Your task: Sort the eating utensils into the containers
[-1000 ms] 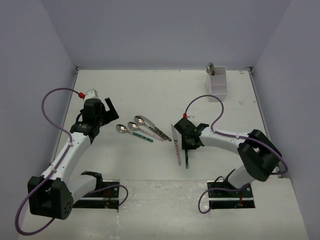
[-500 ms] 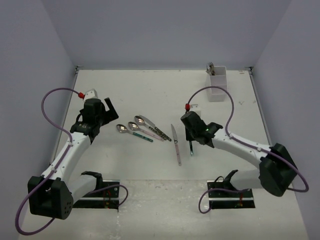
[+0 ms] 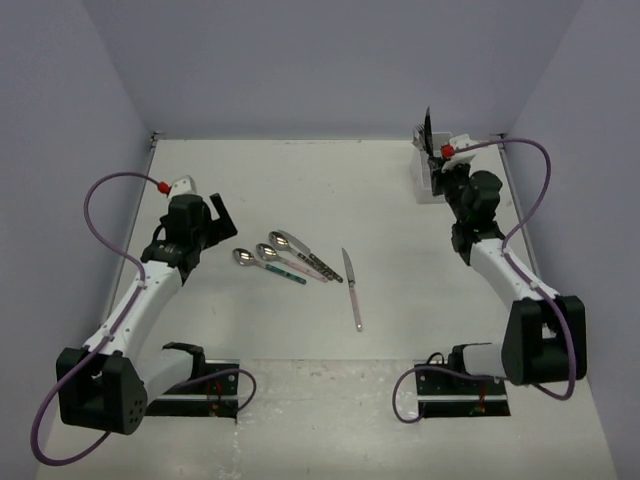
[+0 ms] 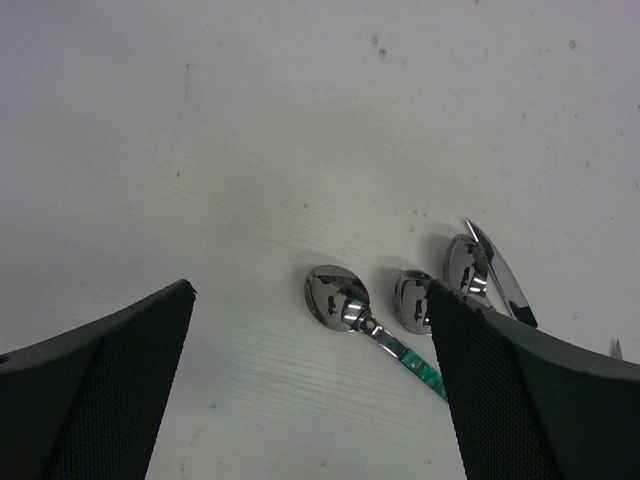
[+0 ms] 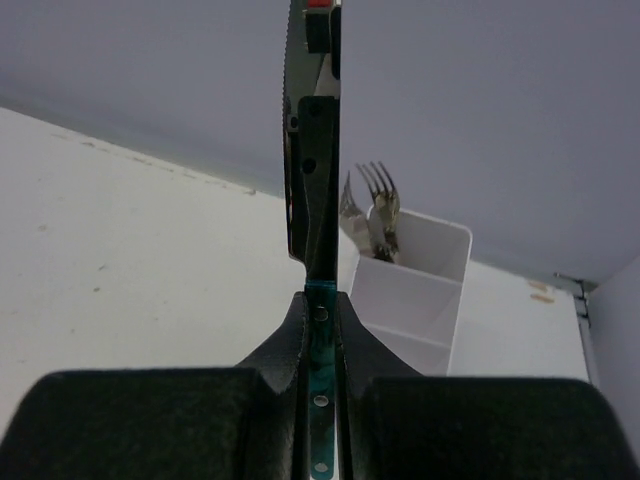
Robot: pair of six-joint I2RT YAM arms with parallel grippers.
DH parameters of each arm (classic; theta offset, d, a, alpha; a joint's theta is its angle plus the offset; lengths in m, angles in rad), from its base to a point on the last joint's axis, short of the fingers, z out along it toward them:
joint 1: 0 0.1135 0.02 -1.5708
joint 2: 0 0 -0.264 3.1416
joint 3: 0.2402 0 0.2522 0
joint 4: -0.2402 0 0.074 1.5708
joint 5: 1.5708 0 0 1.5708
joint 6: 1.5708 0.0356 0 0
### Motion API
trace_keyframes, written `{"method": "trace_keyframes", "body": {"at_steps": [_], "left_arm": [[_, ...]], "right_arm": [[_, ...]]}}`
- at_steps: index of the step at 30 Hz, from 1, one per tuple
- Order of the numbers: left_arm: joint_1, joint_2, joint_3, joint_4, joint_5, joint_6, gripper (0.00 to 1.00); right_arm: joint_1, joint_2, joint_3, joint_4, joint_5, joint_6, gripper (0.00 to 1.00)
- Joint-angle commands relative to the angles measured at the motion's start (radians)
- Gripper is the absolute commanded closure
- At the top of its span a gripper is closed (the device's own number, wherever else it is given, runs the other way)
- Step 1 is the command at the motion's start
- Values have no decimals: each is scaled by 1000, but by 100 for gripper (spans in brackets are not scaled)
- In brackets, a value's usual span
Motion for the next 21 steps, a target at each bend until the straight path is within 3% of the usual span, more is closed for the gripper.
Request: {"method": "trace_keyframes", "body": {"at_steps": [1, 4, 11, 16, 21], "left_arm": [[-5, 21, 58, 44, 7, 25, 0], [-5, 53, 95, 42, 13, 36, 0], [-5, 93, 146, 57, 11, 54, 0], [-5, 137, 176, 59, 24, 57, 0], [-5, 157, 184, 59, 27, 59, 0]], "right_arm": [[-122, 147, 124, 250, -390, -114, 100], [-201, 264, 236, 258, -552, -122, 100], [-244, 467, 437, 230, -749, -196, 100], [-245, 574, 577, 89, -751, -257, 100], [-247, 630, 577, 62, -720, -310, 100]]}}
